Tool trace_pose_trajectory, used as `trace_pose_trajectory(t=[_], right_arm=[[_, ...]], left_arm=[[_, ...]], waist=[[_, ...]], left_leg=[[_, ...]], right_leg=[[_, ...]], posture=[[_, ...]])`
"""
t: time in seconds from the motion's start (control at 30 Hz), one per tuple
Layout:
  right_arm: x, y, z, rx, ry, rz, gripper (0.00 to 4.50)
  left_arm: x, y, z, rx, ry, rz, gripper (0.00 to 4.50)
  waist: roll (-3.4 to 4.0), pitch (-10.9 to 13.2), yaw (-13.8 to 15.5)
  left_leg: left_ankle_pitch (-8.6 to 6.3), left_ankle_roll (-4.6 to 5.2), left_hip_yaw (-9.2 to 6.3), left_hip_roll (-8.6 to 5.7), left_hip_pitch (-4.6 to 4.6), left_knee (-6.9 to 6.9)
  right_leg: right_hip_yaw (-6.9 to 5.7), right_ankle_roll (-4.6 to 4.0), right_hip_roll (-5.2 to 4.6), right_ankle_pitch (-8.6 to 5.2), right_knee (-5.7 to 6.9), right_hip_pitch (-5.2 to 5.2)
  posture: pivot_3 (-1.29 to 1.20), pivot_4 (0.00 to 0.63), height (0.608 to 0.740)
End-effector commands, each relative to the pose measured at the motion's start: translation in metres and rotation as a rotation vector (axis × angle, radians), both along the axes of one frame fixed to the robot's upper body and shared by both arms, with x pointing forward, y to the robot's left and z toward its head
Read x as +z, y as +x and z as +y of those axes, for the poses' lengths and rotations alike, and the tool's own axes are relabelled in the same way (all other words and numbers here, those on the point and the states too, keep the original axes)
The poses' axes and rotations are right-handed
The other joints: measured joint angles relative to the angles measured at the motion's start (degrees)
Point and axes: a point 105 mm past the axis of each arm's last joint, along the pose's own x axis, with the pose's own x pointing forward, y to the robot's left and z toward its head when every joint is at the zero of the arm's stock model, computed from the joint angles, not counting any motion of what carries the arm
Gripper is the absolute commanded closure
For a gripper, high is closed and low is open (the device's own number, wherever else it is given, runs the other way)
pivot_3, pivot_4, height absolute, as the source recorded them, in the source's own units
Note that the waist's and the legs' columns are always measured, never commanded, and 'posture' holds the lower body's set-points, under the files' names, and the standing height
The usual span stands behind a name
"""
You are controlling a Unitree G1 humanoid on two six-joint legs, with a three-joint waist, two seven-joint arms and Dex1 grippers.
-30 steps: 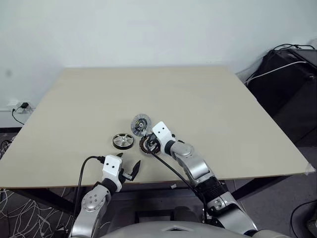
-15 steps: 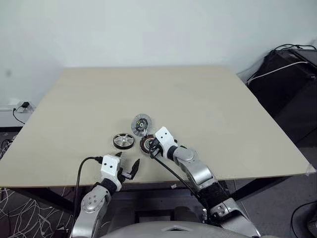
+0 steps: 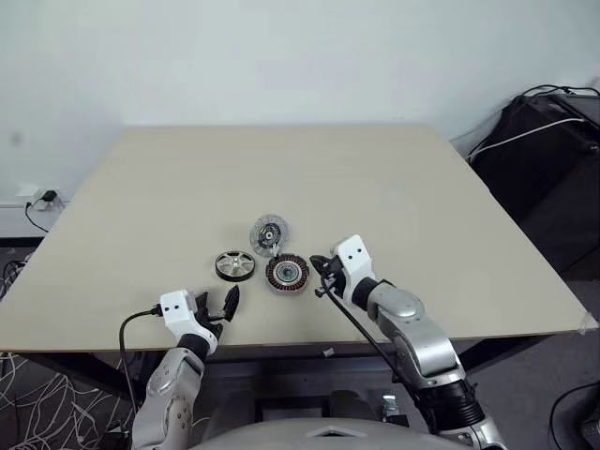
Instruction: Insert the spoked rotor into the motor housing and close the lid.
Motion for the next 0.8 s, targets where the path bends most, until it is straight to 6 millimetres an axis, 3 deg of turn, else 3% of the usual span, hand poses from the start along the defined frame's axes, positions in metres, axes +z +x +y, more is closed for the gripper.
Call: trace_pose_trajectory(t=[0.03, 0.57, 0.67, 0.8], right_arm=[[0.015, 0.0, -0.003, -0.016, 0.022, -0.042, 4.45], [0.016, -0.002, -0.005, -0.046, 0.036, -0.034, 4.45], [0.016, -0.002, -0.006, -0.052, 0.035, -0.034, 4.5], [0.015, -0.003, -0.007, -0.061, 0.034, -0.034, 4.5]], left_arm=[[0.019, 0.011, 0.0, 0.005, -0.073, -0.066, 0.0], [0.016, 0.037, -0.014, 0.041, -0.318, 0.002, 0.0], [0.009, 0.039, -0.015, 0.058, -0.327, 0.04, 0.54], [0.002, 0.039, -0.016, 0.072, -0.332, 0.078, 1.87]], waist=[[-0.04, 0.0, 0.0], [-0.3, 0.2, 0.0], [-0.31, 0.2, 0.1], [-0.32, 0.2, 0.2]], left_leg=[[0.0, 0.0, 0.01, -0.01, 0.0, 0.0], [0.07, 0.11, 0.02, -0.12, -0.02, 0.0], [0.07, 0.11, 0.01, -0.13, -0.02, 0.0], [0.07, 0.11, 0.02, -0.14, -0.02, 0.0]], right_leg=[[0.0, -0.01, 0.0, 0.0, -0.01, 0.01], [0.0, -0.24, 0.05, 0.19, -0.13, 0.04], [0.0, -0.24, 0.06, 0.2, -0.15, 0.04], [0.0, -0.23, 0.06, 0.21, -0.16, 0.05]], posture=[[0.0, 0.0, 0.74], [0.0, 0.0, 0.74], [0.0, 0.0, 0.74], [0.0, 0.0, 0.74]])
